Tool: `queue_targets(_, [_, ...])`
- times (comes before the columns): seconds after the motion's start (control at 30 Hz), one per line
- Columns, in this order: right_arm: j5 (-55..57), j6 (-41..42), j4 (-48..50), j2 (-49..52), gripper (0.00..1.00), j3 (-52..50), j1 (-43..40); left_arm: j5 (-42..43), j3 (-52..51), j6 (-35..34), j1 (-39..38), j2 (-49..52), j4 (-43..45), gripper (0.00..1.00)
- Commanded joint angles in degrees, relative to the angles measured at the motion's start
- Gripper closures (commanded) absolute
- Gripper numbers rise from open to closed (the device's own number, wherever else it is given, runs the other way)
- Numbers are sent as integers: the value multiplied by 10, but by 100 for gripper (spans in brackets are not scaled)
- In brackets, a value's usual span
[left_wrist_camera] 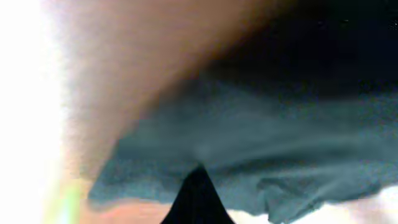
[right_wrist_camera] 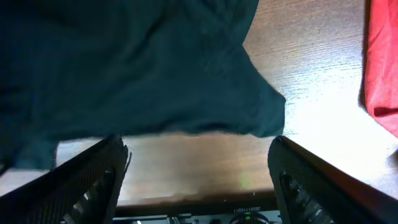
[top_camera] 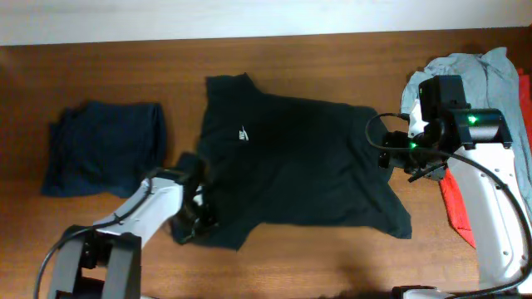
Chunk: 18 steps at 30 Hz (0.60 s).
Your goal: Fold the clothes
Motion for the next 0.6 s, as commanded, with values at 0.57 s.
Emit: queue_targets(0.57, [-2, 5, 36, 0, 26, 0, 2, -37, -17, 43, 117, -192, -53, 84])
